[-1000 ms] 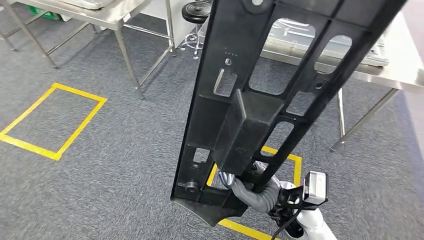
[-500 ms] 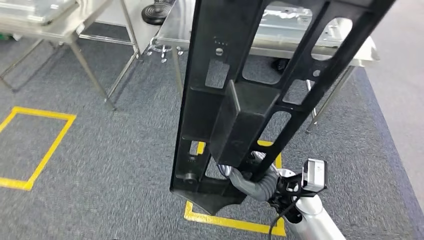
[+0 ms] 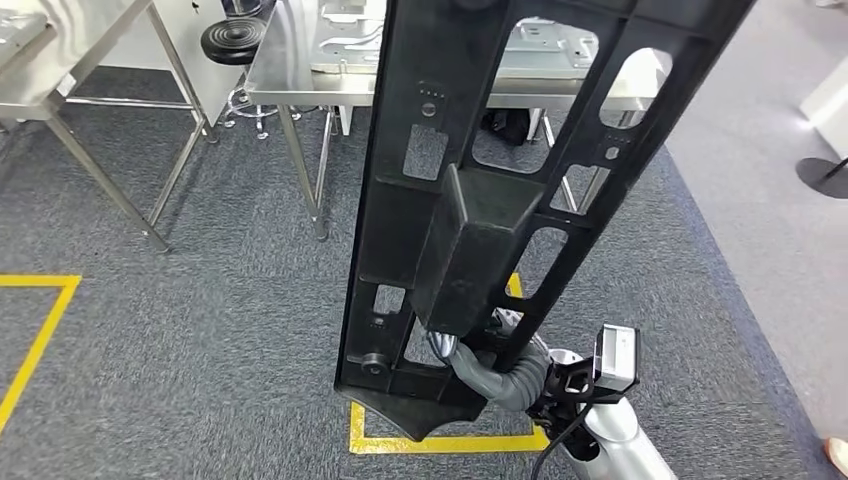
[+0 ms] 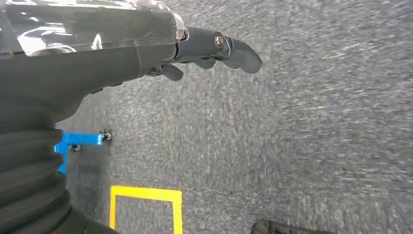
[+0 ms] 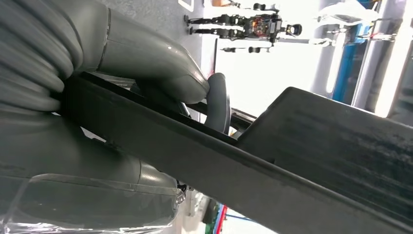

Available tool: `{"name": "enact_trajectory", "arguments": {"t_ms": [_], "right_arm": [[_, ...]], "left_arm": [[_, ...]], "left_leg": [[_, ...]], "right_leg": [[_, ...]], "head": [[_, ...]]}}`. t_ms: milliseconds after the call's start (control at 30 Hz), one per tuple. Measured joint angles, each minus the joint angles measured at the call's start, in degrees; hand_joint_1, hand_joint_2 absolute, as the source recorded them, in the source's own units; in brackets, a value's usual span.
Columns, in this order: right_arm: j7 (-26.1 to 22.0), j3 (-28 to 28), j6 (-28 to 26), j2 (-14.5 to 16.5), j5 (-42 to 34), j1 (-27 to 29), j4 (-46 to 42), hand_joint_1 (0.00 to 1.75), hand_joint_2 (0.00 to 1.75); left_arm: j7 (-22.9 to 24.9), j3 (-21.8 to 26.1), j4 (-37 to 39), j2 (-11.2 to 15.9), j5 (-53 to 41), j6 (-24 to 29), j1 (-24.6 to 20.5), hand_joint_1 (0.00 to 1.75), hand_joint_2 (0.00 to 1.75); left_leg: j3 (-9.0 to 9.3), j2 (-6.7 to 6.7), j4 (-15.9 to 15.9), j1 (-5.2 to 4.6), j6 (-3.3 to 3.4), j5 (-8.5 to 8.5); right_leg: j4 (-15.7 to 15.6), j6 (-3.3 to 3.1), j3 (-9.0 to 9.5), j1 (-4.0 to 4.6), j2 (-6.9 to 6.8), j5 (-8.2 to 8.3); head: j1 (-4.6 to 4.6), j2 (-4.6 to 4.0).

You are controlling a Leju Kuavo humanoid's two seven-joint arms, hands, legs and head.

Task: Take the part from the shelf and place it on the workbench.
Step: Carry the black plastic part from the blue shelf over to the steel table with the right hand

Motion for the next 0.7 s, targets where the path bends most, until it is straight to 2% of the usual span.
{"name": "enact_trajectory", "arguments": {"t_ms": [67,100,133,167,200,267,300,333,400,467,500,533,600,633,667,700], "right_arm": [[-0.02,0.09,0.12,-0.02,-0.09,-0.13,0.02,1.75,1.75],[-0.03,0.17,0.2,-0.02,-0.13,-0.15,0.06,1.75,1.75],[-0.03,0.24,0.26,-0.03,-0.15,-0.15,0.13,1.75,1.75],[-0.01,0.29,0.3,-0.03,-0.16,-0.17,0.22,1.75,1.75],[0.0,0.33,0.33,-0.03,-0.16,-0.21,0.31,1.75,1.75],[0.01,0.37,0.46,-0.02,-0.2,-0.49,0.39,1.75,1.75],[0.01,0.38,0.55,-0.02,-0.23,-0.68,0.39,1.75,1.75],[0.0,0.37,0.67,-0.02,-0.28,-0.88,0.41,1.75,1.75],[-0.01,0.34,0.85,-0.03,-0.4,-1.11,0.48,1.75,1.75],[-0.03,0.29,0.98,-0.03,-0.5,-1.26,0.53,1.75,1.75],[-0.06,0.27,1.01,-0.02,-0.52,-1.43,0.54,1.75,1.75],[-0.09,0.27,1.03,0.01,-0.52,-1.6,0.55,1.75,1.75],[-0.12,0.28,0.94,0.07,-0.43,-1.82,0.57,1.75,1.75],[-0.12,0.3,0.84,0.08,-0.3,-1.78,0.59,1.75,1.75],[-0.12,0.3,0.69,0.08,-0.15,-1.74,0.61,1.75,1.75],[-0.12,0.3,0.52,0.07,0.01,-1.71,0.62,1.75,1.75]], "left_arm": [[0.02,0.01,0.0,0.03,0.2,-0.04,0.12,0.0,1.75],[0.03,0.02,0.0,0.03,0.31,-0.06,0.22,0.0,1.75],[0.02,0.04,0.0,0.04,0.4,-0.07,0.29,0.0,1.75],[-0.04,0.05,0.0,0.05,0.47,-0.07,0.31,0.0,1.75],[-0.21,0.07,0.0,0.04,0.53,-0.07,0.26,0.0,1.75],[-0.88,0.07,0.0,-0.08,0.67,-0.06,0.1,0.0,1.75],[-1.37,0.07,0.0,-0.16,0.74,-0.02,0.0,0.0,1.75],[-1.86,0.07,0.0,-0.25,0.79,0.02,-0.1,0.0,1.75],[-2.67,0.07,0.0,-0.36,0.82,0.1,-0.21,0.0,1.75],[-3.07,0.07,0.0,-0.41,0.81,0.16,-0.25,0.0,1.75],[-3.19,0.07,0.0,-0.42,0.8,0.21,-0.27,0.0,1.75],[-3.22,0.07,0.0,-0.4,0.77,0.26,-0.26,0.0,1.75],[-3.22,0.06,0.0,-0.4,0.64,0.3,-0.13,0.0,1.75],[-3.19,0.06,0.0,-0.39,0.57,0.3,-0.05,0.0,1.75],[-3.15,0.07,0.0,-0.38,0.51,0.29,0.02,0.0,1.75],[-3.11,0.07,0.0,-0.36,0.48,0.27,0.06,0.0,1.75]], "left_leg": [[0.04,1.35,-0.07,-0.19,0.48,-0.1],[0.05,2.08,-0.06,-0.29,0.58,-0.17],[0.07,2.77,-0.06,-0.37,0.63,-0.26],[0.14,3.34,-0.06,-0.42,0.61,-0.35],[0.27,3.77,-0.06,-0.47,0.55,-0.46],[0.61,4.35,-0.07,-0.56,0.33,-0.69],[0.71,4.55,-0.07,-0.63,0.14,-0.78],[0.76,4.73,-0.1,-0.64,-0.1,-0.84],[0.92,5.02,-0.36,-0.63,-0.73,-0.83],[1.12,4.71,-0.15,-0.62,-1.34,-1.28],[0.67,4.1,1.17,-0.66,-1.57,-2.19],[-0.39,3.36,3.65,-0.67,-1.74,-3.6],[-3.96,2.28,10.84,-0.66,-1.95,-6.81],[-5.53,2.14,13.6,-0.65,-2.02,-7.54],[-6.29,2.09,14.53,-0.66,-2.01,-7.15],[-5.96,2.08,13.2,-0.66,-1.92,-5.6]], "right_leg": [[7.07,0.4,-3.55,0.03,-3.11,-3.38],[10.87,0.53,-5.54,-0.04,-3.68,-4.77],[13.34,0.57,-6.9,-0.08,-3.93,-5.31],[13.62,0.51,-7.15,-0.08,-4.04,-4.74],[11.46,0.33,-6.11,-0.05,-4.14,-3.2],[3.31,-0.46,-1.87,0.24,-4.73,0.37],[-0.1,-0.9,-0.13,0.52,-5.1,1.47],[-2.08,-1.29,0.87,0.81,-5.37,1.89],[-2.84,-1.76,1.11,1.21,-5.36,1.88],[-3.75,-2.26,1.75,0.78,-5.05,2.21],[-4.31,-2.52,2.16,0.54,-4.9,2.42],[-4.73,-2.72,2.54,0.31,-4.75,2.57],[-4.81,-2.98,2.69,0.42,-4.39,2.51],[-4.74,-3.04,2.7,0.48,-4.14,2.44],[-4.64,-3.07,2.72,0.55,-3.86,2.33],[-4.49,-3.04,2.78,0.58,-3.59,2.19]], "head": [[0.0,0.0],[0.0,0.0],[0.0,0.0],[0.0,0.0],[0.0,0.0],[0.0,0.0],[0.0,0.0],[0.0,-0.01],[0.0,-0.01],[0.0,0.0],[0.0,0.0],[-0.01,0.0],[-0.01,0.0],[-0.01,0.0],[-0.01,0.0],[-0.01,0.0]]}}
